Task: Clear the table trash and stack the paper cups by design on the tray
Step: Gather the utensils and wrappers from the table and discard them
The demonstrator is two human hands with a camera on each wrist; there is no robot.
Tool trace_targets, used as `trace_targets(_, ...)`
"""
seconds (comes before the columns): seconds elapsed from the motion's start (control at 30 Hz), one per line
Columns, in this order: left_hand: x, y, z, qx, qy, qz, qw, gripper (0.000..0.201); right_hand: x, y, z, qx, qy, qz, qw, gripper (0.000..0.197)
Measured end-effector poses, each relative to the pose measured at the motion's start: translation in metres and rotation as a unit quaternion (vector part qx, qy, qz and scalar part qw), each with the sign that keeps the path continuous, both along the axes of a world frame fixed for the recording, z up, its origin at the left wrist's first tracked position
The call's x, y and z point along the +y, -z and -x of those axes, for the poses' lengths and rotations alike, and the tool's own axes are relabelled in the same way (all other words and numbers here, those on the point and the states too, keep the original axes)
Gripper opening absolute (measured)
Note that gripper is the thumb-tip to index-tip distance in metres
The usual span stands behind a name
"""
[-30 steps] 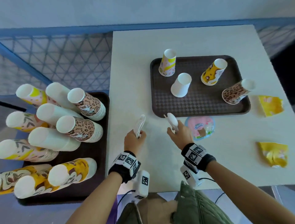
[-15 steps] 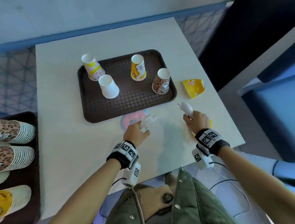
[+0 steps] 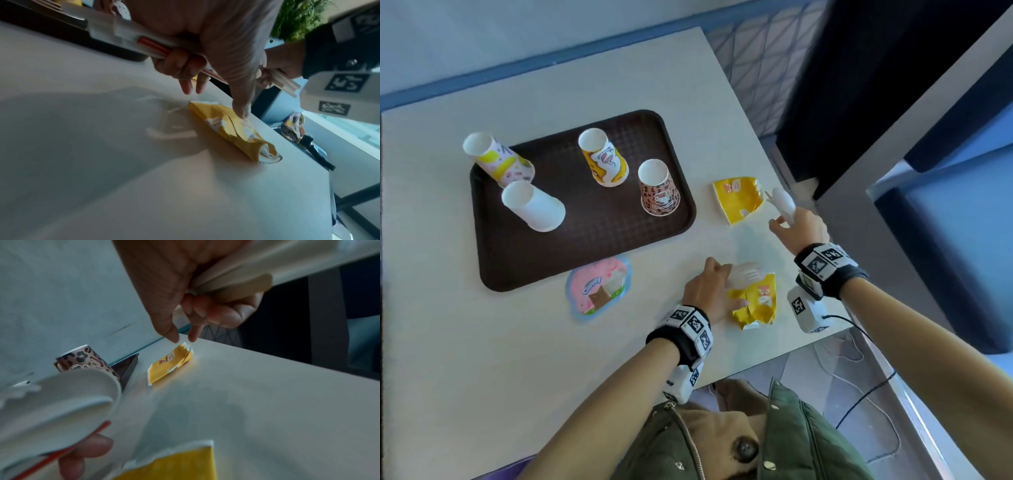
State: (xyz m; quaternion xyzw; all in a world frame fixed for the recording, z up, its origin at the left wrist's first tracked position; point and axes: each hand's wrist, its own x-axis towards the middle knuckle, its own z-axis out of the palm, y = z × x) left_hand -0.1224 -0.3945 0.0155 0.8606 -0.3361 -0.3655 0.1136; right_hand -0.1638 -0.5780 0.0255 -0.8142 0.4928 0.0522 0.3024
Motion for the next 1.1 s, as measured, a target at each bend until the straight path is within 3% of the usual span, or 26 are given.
trace_targets(0.17, -0.002, 0.002, 0.011, -0.012, 0.070, -0.038, 0.997, 0.067, 0.005, 0.009, -0.008, -0.010, -0.002, -0.004, 1.000, 0.045)
trace_targets(0.3, 0.003, 0.004, 0.015, -0.013, 0.078, -0.036, 0.996, 0.060, 0.002, 0.010, -0.017, -0.008, 0.005, 0.009, 1.000, 0.058)
trace_targets(0.47, 0.023, 0.003, -0.003, -0.016, -0.036, -0.037, 0.999, 0.054, -0.014, 0.011, -0.055, 0.018, -0.068, 0.025, 0.997, 0.062)
trace_targets(0.63, 0.061, 0.002, -0.018, 0.000, -0.174, -0.026, 0.984, 0.051, -0.023, 0.012, -0.078, 0.076, -0.119, 0.027, 0.990, 0.049)
trace_targets(0.8, 0.091, 0.005, -0.029, 0.060, -0.298, 0.044, 0.952, 0.059, -0.025, 0.013, -0.071, 0.050, -0.112, -0.012, 0.992, 0.035)
trace_targets(0.9, 0.098, 0.001, -0.034, 0.122, -0.370, 0.138, 0.911, 0.060, -0.018, 0.013, -0.058, 0.008, -0.087, -0.073, 0.994, 0.032)
trace_targets(1.0, 0.092, -0.015, -0.041, 0.174, -0.430, 0.186, 0.867, 0.019, 0.003, 0.012, -0.045, -0.079, -0.033, -0.184, 0.979, 0.018)
trace_targets(1.1, 0.078, -0.036, -0.049, 0.213, -0.427, 0.227, 0.849, 0.015, 0.035, 0.003, -0.037, -0.147, 0.001, -0.308, 0.940, 0.010)
